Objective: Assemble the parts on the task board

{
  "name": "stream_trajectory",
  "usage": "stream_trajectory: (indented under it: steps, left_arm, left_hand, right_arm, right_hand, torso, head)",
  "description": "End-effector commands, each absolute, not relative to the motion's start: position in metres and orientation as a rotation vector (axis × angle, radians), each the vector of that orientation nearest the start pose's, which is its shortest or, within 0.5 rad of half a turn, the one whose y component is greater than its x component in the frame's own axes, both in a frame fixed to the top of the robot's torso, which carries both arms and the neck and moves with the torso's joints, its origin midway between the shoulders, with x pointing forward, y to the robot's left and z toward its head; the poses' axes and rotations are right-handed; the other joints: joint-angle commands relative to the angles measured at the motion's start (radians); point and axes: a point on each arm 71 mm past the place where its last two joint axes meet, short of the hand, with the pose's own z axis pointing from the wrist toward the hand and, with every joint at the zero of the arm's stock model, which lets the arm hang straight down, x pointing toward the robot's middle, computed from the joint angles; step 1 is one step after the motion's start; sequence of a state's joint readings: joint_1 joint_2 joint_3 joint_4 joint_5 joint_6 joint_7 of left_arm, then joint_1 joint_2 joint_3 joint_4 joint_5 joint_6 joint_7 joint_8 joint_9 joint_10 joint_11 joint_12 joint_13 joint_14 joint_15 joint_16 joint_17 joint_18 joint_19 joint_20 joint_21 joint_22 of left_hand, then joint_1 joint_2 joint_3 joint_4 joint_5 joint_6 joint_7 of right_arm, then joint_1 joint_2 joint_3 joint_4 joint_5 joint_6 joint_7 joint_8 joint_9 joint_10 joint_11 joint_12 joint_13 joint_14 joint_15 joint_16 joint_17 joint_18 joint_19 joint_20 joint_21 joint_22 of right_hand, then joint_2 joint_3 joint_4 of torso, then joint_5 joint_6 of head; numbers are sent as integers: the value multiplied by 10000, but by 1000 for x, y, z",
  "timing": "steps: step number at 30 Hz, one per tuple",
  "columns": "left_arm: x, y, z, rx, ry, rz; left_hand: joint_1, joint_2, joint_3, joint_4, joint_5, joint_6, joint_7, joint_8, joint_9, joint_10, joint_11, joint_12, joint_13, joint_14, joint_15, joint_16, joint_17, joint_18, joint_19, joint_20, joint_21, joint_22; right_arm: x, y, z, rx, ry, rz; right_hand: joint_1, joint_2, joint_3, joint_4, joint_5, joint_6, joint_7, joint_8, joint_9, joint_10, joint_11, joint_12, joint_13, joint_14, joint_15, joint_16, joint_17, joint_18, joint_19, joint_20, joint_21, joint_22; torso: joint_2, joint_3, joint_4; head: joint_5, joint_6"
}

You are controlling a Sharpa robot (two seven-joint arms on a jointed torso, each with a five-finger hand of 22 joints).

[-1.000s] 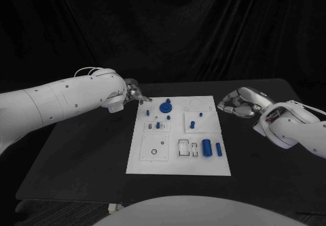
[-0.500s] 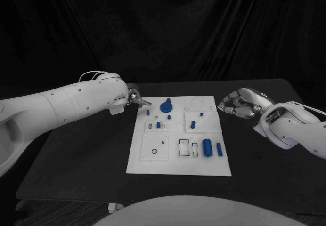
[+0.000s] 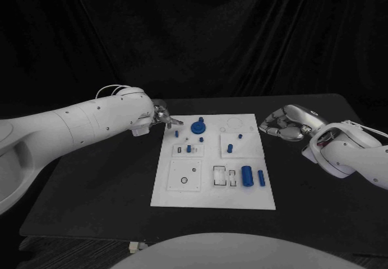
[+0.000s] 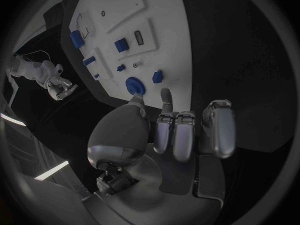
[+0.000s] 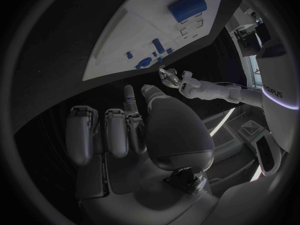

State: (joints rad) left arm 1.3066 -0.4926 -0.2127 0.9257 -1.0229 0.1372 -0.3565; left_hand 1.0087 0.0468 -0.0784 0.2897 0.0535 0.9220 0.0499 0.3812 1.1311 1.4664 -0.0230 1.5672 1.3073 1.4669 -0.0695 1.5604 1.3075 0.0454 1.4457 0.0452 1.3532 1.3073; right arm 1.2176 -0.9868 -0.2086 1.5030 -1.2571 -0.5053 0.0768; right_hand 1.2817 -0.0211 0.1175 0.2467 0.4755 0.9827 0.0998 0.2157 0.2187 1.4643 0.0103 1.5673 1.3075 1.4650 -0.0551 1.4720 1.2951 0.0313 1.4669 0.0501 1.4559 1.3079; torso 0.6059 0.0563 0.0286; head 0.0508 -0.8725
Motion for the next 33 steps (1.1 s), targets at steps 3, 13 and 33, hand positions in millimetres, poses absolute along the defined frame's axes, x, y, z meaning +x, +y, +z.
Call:
stream_trajectory:
  steps: [3,13,33]
  left_arm:
    - [571,211,-245,-1916,22896,-2971]
    - [568,208,-253,-1854,23232,-2888]
    - [567,204,-261,-1819,23528,-2725]
  left_hand:
    - [20,121,-80,-27,-53,-48,20,-128,-74,1044,70,36,2635,839,66,-83,2312,82,-116,6,-87,1914]
    - [427,325,-35,-125,12,-27,92,-454,-280,1044,148,36,2635,789,147,-122,2249,105,-196,95,-174,1887]
    - [1000,503,118,-327,736,158,87,-705,-385,1044,157,36,2635,756,172,-146,2210,126,-250,149,-224,1869]
  right_arm:
    - [463,-280,-223,180,16470,6495]
    - [462,-280,-223,179,16459,6506]
    - [461,-281,-222,187,16436,6516]
  right_hand:
    - [84,18,72,8,51,-59,-20,-49,8,1065,80,35,2633,583,44,-33,15,15,429,82,-53,2192]
    - [105,17,89,-10,88,-63,-21,-52,8,1065,77,35,2633,583,43,-33,13,14,430,83,-52,2193]
    - [122,15,104,-24,129,-65,-22,-55,8,1065,77,35,2633,581,42,-37,0,14,432,83,-50,2194]
  torso:
    - [-20,8,10]
    - [-18,0,10]
    - [-16,4,6]
  head:
    - [3,-2]
    - [-19,-2]
    - [-43,-2]
